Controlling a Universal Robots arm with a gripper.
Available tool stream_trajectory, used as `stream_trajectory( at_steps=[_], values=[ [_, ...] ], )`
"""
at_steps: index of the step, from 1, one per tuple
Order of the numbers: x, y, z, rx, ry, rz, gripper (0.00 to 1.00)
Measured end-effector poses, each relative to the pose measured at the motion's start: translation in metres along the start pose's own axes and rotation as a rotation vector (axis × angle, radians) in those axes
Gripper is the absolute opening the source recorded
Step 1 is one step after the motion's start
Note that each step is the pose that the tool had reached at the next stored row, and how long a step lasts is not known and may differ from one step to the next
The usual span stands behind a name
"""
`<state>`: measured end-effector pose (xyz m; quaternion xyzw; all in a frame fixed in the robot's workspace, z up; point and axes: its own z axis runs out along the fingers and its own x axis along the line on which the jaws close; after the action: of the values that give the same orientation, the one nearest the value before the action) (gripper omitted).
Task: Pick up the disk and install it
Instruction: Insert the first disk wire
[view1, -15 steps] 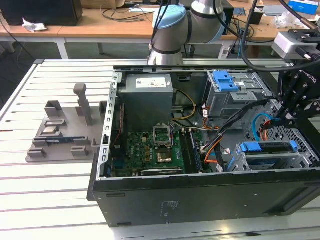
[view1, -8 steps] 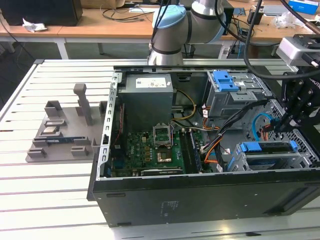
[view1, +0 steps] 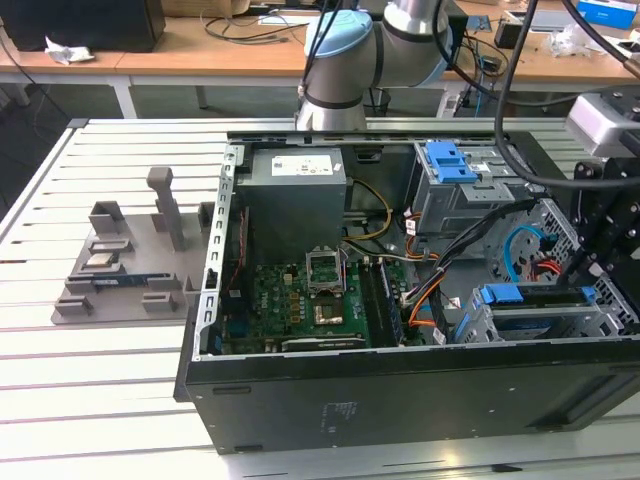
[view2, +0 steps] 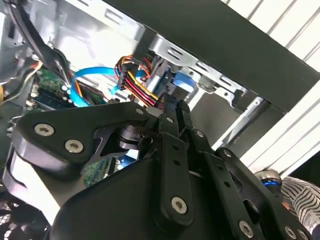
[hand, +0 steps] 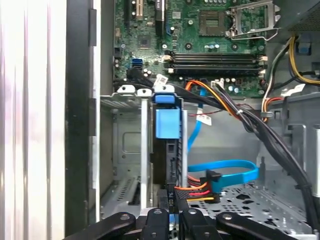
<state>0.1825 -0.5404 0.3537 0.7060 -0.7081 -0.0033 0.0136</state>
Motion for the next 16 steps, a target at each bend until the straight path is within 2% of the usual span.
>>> stream_trajectory(
  at_steps=[4, 10, 16],
  values=[
    [0.0003, 0.0006, 0.0024, 0.0001, -0.0002, 0.0, 0.17],
    [-0.0086, 0.0006, 0.0069, 0.0, -0.001, 0.0, 0.17],
    [-0.009, 0.0004, 0.011, 0.0001, -0.0004, 0.0, 0.17]
  ],
)
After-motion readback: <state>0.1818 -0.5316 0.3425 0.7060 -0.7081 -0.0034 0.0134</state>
